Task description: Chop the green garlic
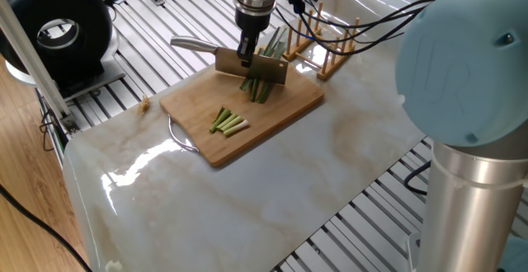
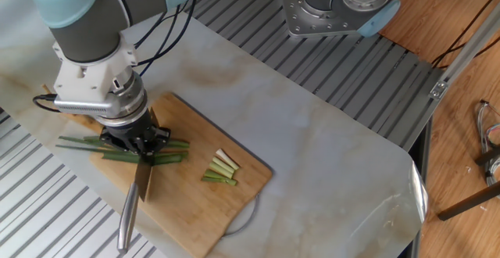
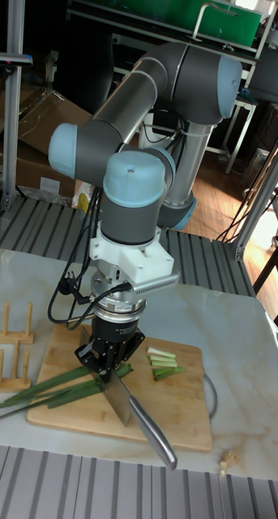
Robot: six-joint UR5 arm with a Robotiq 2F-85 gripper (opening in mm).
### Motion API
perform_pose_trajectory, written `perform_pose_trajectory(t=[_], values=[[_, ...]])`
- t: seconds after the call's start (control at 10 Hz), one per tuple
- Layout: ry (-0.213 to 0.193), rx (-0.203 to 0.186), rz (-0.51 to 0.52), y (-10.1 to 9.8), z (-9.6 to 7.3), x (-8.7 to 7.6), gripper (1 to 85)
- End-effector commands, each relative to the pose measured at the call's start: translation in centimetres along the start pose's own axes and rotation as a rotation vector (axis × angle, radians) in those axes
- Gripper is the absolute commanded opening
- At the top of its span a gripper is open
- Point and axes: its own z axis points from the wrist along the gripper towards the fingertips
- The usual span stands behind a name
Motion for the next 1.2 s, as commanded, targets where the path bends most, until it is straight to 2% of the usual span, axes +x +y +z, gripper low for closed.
perform_pose_trajectory(t=[0.0,0.4,0.6,0.9,1.0,1.1], values=[[-0.014,-0.013,-0.011,0.1,-0.1,0.0,1.3],[0.011,-0.017,-0.024,-0.2,-1.4,-0.1,1.3],[-0.01,-0.01,-0.015,-0.4,-0.7,-0.6,1.3],[-0.021,0.0,-0.019,-1.1,0.7,0.5,1.3],[-0.016,0.008,-0.022,-1.4,1.1,0.7,1.3],[0.012,0.022,-0.025,-1.7,0.8,1.1,1.3]])
